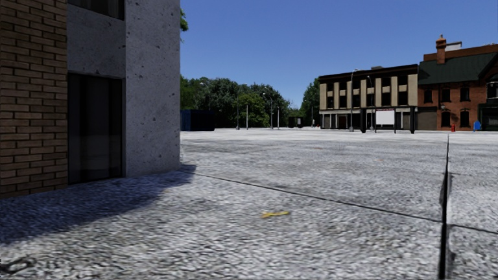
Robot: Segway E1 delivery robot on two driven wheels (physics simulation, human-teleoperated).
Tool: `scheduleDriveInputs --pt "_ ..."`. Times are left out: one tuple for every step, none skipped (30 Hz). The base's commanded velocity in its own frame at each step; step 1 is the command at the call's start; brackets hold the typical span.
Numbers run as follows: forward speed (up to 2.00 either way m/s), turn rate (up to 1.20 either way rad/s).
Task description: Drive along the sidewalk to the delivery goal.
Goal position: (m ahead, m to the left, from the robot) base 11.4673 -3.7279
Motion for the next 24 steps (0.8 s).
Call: scheduleDriveInputs --pt "2.00 0.00" --pt "2.00 0.00" --pt "2.00 0.00" --pt "2.00 0.00" --pt "2.00 0.00" --pt "2.00 0.00" --pt "2.00 0.00" --pt "2.00 0.00" --pt "2.00 0.00" --pt "2.00 0.00" --pt "2.00 0.00" --pt "2.00 0.00" --pt "2.00 0.00" --pt "2.00 0.00" --pt "2.00 0.00" --pt "2.00 0.00" --pt "2.00 0.00" --pt "2.00 0.00" --pt "2.00 0.00" --pt "2.00 0.00" --pt "2.00 0.00" --pt "2.00 0.00" --pt "2.00 0.00" --pt "2.00 0.00"
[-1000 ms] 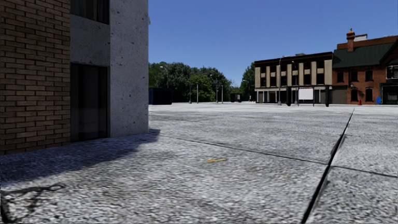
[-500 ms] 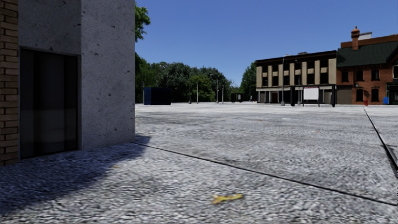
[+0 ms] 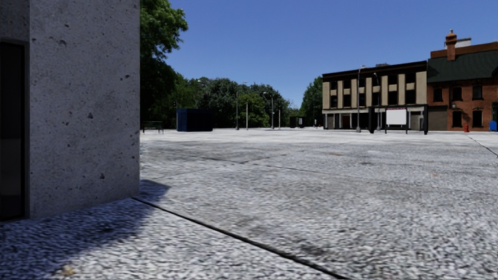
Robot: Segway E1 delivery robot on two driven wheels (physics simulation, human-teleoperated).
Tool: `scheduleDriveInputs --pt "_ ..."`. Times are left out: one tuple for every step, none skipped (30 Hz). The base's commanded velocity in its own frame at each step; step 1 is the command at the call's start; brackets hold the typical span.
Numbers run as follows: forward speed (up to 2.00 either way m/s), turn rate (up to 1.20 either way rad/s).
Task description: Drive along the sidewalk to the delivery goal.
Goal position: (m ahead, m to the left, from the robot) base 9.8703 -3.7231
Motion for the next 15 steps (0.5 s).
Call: scheduleDriveInputs --pt "2.00 0.00" --pt "2.00 0.00" --pt "2.00 0.00" --pt "2.00 0.00" --pt "2.00 0.00" --pt "2.00 0.00" --pt "2.00 0.00" --pt "2.00 0.00" --pt "2.00 0.00" --pt "2.00 0.00" --pt "2.00 0.00" --pt "2.00 0.00" --pt "2.00 0.00" --pt "2.00 0.00" --pt "2.00 0.00"
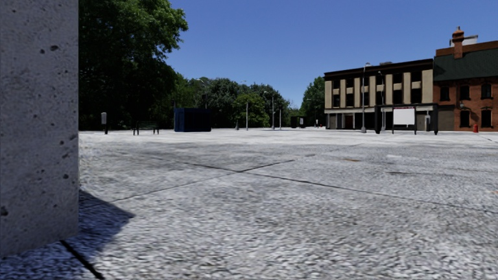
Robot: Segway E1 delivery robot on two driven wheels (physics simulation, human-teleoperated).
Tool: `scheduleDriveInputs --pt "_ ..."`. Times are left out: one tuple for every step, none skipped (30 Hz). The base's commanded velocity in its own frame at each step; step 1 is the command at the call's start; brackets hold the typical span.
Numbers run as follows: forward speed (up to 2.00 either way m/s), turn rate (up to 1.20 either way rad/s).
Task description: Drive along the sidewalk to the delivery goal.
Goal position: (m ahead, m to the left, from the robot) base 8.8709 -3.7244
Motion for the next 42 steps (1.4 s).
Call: scheduleDriveInputs --pt "2.00 0.00" --pt "2.00 0.00" --pt "2.00 0.00" --pt "2.00 0.00" --pt "2.00 0.00" --pt "2.00 0.00" --pt "2.00 0.00" --pt "2.00 0.00" --pt "2.00 0.00" --pt "2.00 0.00" --pt "2.00 0.00" --pt "2.00 0.00" --pt "2.00 0.00" --pt "2.00 0.00" --pt "2.00 0.00" --pt "2.00 0.00" --pt "2.00 0.00" --pt "2.00 0.00" --pt "2.00 0.00" --pt "2.00 0.00" --pt "2.00 0.00" --pt "2.00 0.00" --pt "2.00 0.00" --pt "2.00 0.00" --pt "2.00 0.00" --pt "2.00 0.00" --pt "2.00 0.00" --pt "2.00 0.00" --pt "2.00 0.00" --pt "2.00 0.00" --pt "2.00 0.00" --pt "2.00 0.00" --pt "2.00 0.00" --pt "2.00 0.00" --pt "2.00 0.00" --pt "2.00 0.00" --pt "2.00 -0.04" --pt "2.00 -0.53" --pt "2.00 -0.53" --pt "2.00 -0.65" --pt "2.00 -0.69" --pt "2.00 -0.70"
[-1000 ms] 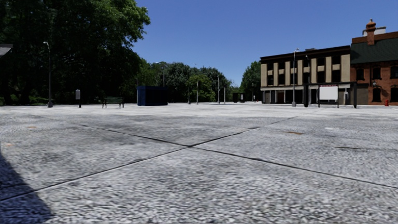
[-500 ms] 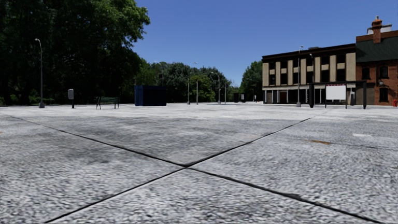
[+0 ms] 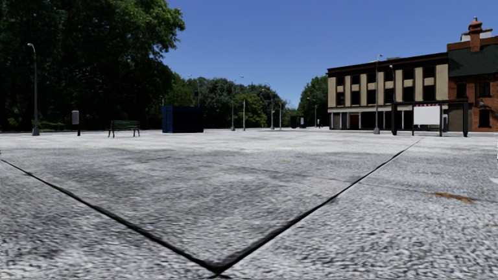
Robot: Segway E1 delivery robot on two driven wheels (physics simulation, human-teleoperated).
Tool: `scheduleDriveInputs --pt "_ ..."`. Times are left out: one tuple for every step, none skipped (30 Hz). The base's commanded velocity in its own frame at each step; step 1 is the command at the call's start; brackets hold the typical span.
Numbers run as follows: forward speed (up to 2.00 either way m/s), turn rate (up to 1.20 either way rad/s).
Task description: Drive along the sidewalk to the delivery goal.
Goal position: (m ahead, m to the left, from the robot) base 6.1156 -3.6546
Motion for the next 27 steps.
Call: scheduleDriveInputs --pt "2.00 -0.70" --pt "2.00 -0.70" --pt "2.00 -0.70" --pt "2.00 -0.70" --pt "2.00 -0.70" --pt "2.00 -0.70" --pt "2.00 -0.70" --pt "2.00 -0.70" --pt "2.00 -0.70" --pt "2.00 -0.70" --pt "2.00 -0.70" --pt "2.00 -0.70" --pt "2.00 -0.70" --pt "2.00 -0.70" --pt "2.00 -0.70" --pt "2.00 -0.70" --pt "2.00 -0.60" --pt "2.00 -0.08" --pt "2.00 -0.08" --pt "2.00 0.00" --pt "2.00 0.00" --pt "2.00 0.00" --pt "2.00 0.00" --pt "2.00 0.00" --pt "2.00 0.00" --pt "2.00 0.00" --pt "2.00 0.00"
